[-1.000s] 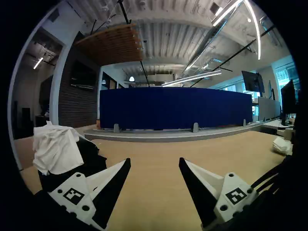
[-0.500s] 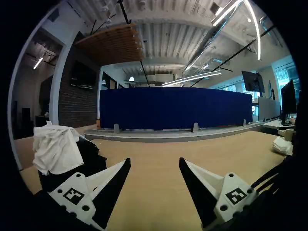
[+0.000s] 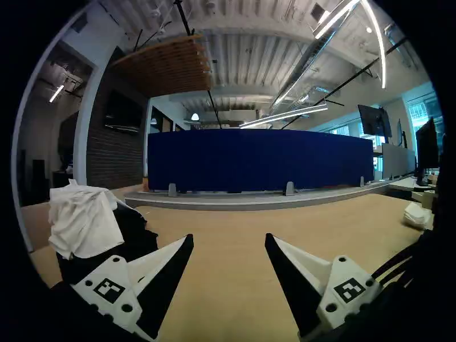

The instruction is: Fold towel

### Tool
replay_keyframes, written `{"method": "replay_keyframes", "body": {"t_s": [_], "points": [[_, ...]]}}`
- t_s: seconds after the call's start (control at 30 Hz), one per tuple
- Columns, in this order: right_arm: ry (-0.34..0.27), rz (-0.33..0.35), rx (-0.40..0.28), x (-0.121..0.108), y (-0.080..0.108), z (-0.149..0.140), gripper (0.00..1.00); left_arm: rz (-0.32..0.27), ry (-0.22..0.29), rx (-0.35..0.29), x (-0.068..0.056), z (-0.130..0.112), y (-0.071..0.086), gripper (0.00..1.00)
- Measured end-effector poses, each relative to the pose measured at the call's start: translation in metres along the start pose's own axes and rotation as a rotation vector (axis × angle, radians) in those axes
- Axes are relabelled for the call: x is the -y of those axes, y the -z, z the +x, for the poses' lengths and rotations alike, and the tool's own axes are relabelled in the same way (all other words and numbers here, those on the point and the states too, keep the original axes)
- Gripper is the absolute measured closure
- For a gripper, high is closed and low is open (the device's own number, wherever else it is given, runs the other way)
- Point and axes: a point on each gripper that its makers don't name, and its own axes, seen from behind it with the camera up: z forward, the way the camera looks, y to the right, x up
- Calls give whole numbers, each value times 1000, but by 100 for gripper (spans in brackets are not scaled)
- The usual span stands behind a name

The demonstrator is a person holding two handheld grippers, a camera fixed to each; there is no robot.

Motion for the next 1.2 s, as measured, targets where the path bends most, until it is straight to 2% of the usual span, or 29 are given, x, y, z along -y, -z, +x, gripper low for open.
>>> {"method": "replay_keyframes", "body": {"t_s": [1.2], "points": [[0, -5, 1, -2, 5, -2, 0, 0, 0, 0, 0, 0, 0, 7]]}}
